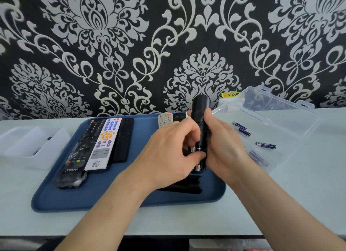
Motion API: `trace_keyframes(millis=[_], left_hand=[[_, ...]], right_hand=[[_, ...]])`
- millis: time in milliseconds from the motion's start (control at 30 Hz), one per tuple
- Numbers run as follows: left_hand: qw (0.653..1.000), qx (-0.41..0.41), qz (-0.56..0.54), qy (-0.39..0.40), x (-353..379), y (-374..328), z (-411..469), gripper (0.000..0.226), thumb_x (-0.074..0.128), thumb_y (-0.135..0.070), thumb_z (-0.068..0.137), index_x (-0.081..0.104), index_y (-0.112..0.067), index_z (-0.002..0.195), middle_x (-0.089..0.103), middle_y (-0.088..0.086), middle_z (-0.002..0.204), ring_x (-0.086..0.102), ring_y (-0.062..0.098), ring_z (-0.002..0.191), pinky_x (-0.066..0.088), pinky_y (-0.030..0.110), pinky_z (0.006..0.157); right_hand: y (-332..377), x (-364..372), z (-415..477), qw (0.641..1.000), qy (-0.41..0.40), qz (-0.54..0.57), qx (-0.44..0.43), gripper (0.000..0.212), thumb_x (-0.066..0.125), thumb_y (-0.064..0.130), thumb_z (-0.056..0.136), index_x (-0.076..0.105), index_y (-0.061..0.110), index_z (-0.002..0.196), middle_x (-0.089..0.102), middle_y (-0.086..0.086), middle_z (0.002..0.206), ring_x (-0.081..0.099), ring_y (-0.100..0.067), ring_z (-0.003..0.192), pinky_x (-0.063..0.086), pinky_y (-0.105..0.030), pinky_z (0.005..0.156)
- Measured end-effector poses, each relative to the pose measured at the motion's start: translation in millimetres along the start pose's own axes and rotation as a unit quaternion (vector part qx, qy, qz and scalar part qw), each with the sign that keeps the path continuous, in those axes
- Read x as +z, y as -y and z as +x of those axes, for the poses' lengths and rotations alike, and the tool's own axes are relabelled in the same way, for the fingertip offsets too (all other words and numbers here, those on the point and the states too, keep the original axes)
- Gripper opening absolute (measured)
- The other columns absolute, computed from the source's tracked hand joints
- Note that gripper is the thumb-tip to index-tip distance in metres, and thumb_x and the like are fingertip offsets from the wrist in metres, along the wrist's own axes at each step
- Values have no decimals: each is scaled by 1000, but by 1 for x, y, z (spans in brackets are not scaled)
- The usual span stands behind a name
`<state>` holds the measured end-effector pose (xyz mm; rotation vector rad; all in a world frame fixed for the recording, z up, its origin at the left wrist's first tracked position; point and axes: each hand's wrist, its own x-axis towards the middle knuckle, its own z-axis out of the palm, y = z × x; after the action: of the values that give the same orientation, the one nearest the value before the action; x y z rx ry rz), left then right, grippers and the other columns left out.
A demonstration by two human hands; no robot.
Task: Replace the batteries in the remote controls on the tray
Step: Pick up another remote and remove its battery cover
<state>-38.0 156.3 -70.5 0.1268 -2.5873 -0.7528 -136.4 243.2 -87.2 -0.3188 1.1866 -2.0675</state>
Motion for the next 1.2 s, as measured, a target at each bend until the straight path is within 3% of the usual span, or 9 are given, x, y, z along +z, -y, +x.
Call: trace_keyframes(millis=[133, 233, 333, 433, 567, 667, 933, 1033, 1200], left_hand=[[999, -20, -48, -11, 4, -2, -1, 37, 76, -8, 73, 46, -27, 83, 50, -7, 71, 48, 5, 60, 35, 11, 57], [985, -46, -159, -41, 5, -1, -1, 38, 71, 3, 75, 51, -26, 88, 57, -1, 78, 58, 13, 66, 52, 26, 65], [904, -100, -401, -106, 4, -4, 2, 41, 54, 17, 84, 57, -20, 101, 69, 3, 83, 68, 19, 80, 56, 30, 76], [813, -184, -537, -133, -5, -3, 6, 42, 33, 19, 85, 61, -12, 96, 63, 6, 69, 45, 14, 55, 36, 20, 49], [948, -227, -225, -1, -4, 7, 5, 16, 56, -38, 90, 65, -25, 92, 66, 4, 71, 46, 10, 49, 36, 21, 52], [899, -247, -346, 106, 6, 0, 2, 22, 55, -37, 94, 63, -18, 103, 71, 6, 75, 29, 10, 46, 26, 16, 44], [856, -260, -423, -144, -12, 21, 9, 10, 55, -11, 95, 63, -14, 89, 59, 1, 61, 30, 10, 48, 19, 14, 37], [872, -234, -383, -194, -25, 31, 9, 18, 51, -7, 96, 64, -16, 86, 49, 2, 62, 32, 6, 47, 21, 13, 39], [935, -164, -283, -138, -20, 26, 7, 24, 56, -2, 93, 69, -22, 96, 56, -11, 64, 47, -3, 54, 34, 5, 50]], right_hand=[[1, 3, -1, 1000, 8, -9, 0, 46, 38, 37, 105, 64, 0, 107, 53, -11, 59, 52, -20, 53, 48, -30, 51], [2, -2, 2, 999, 3, 37, 21, 45, 39, 39, 104, 62, 0, 106, 60, -18, 76, 59, -28, 67, 55, -35, 61], [6, -6, 6, 991, -6, 125, 53, 44, 40, 42, 103, 60, 5, 113, 62, -16, 89, 61, -28, 77, 54, -40, 78], [13, -4, 5, 977, -23, 208, 52, 33, 44, 37, 102, 59, 8, 103, 59, -9, 80, 64, -23, 76, 58, -39, 84], [19, -7, 4, 973, -36, 228, 5, 25, 44, 33, 103, 56, 13, 111, 59, -5, 80, 68, -22, 89, 51, -38, 97], [17, -10, 6, 976, -29, 216, -27, 27, 41, 34, 104, 53, 15, 118, 65, -3, 83, 68, -21, 102, 51, -35, 93], [27, -14, 1, 996, -13, 12, -90, 10, 64, 1, 88, 63, 7, 95, 69, -6, 86, 69, -20, 87, 59, -32, 85], [33, -16, -6, 980, 71, -171, -73, 15, 69, -3, 81, 63, 7, 91, 70, -13, 84, 68, -24, 74, 59, -30, 66], [17, 3, -20, 917, 200, -345, -16, 14, 53, 15, 99, 57, 4, 108, 69, -15, 81, 69, -18, 65, 61, -35, 66]])
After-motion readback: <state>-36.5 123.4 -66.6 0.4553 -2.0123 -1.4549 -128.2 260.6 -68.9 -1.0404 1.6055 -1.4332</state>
